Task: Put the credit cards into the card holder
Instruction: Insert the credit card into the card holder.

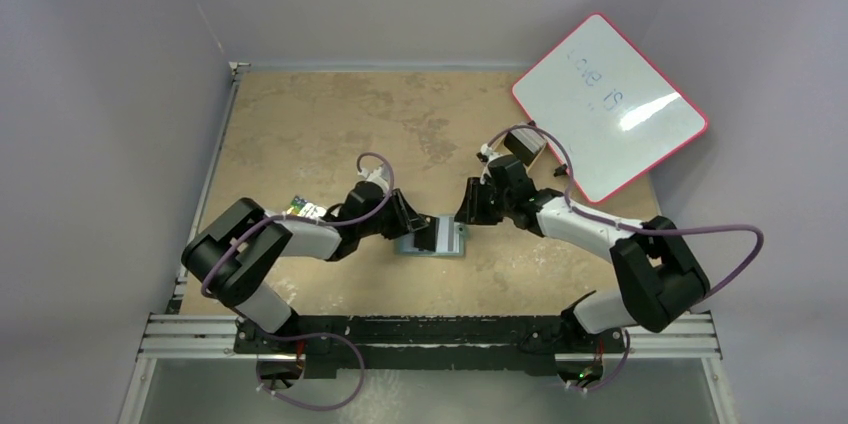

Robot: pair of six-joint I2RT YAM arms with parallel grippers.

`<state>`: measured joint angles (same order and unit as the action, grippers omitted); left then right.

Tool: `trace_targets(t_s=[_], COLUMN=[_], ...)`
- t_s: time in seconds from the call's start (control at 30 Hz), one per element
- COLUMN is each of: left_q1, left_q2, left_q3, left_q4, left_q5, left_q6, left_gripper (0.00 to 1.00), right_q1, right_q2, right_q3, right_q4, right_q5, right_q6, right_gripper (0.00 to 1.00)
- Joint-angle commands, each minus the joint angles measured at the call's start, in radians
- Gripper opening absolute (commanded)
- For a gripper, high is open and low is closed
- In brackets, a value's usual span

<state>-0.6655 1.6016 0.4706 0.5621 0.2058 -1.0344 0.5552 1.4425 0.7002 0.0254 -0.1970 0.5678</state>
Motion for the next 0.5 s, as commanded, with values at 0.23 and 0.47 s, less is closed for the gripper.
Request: trace_targets(t_s=[0.23, 0.47], left_q1=[-0.006, -0.019], left_q2=[-0.081, -0.091], left_q3=[0.066, 0.075], left_q4=[-0.188, -0.224], left_q5=[-0.063, -0.087], left_q6=[0.038, 0.051], left_gripper=[0.33, 0.33], right_q1=[0.003, 0.003], right_q2=[-0.047, -0.057], right_q3=[-0.018, -0.065], right_q4=[-0.009, 0.01], right_q5=[0.01, -0.003], right_q6=[0.01, 0.026], right_gripper=[0.41, 0.43])
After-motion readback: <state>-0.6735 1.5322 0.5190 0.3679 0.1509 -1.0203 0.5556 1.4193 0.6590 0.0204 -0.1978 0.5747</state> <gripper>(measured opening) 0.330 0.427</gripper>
